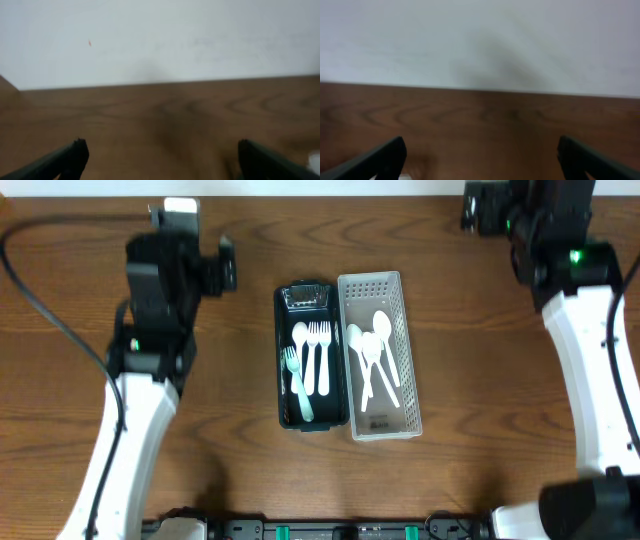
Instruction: Pack container
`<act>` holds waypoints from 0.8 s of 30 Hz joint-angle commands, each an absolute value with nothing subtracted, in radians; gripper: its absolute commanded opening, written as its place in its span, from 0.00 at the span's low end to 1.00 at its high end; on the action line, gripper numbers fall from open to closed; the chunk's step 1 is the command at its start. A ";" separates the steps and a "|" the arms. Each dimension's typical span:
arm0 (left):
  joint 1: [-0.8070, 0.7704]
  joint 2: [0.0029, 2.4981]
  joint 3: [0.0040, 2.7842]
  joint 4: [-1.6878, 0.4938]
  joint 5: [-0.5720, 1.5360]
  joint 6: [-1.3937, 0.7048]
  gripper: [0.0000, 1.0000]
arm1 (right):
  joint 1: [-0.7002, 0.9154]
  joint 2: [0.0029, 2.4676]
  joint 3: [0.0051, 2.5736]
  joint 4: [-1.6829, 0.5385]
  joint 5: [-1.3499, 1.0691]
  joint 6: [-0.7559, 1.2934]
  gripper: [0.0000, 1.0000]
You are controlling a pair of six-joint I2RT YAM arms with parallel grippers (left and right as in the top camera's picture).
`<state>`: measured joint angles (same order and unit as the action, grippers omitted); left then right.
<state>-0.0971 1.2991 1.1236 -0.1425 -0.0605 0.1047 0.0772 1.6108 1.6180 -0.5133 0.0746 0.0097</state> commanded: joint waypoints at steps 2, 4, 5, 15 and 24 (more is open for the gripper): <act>-0.097 1.132 0.852 -0.018 -0.033 0.112 0.98 | 0.062 1.468 1.310 -0.370 0.112 -0.002 0.99; -0.097 1.052 0.742 0.012 -0.033 0.112 0.98 | 0.063 1.400 1.159 -0.263 0.167 -0.002 0.99; -0.097 1.015 0.696 0.014 -0.033 0.112 0.98 | 0.066 1.362 1.079 -0.208 0.198 -0.002 0.99; -0.126 0.592 0.372 0.001 -0.034 0.112 0.98 | 0.136 0.966 0.514 0.224 0.228 0.003 0.99; -0.126 0.469 0.352 -0.105 -0.034 0.112 0.98 | 0.146 0.673 0.377 0.112 0.228 0.003 0.99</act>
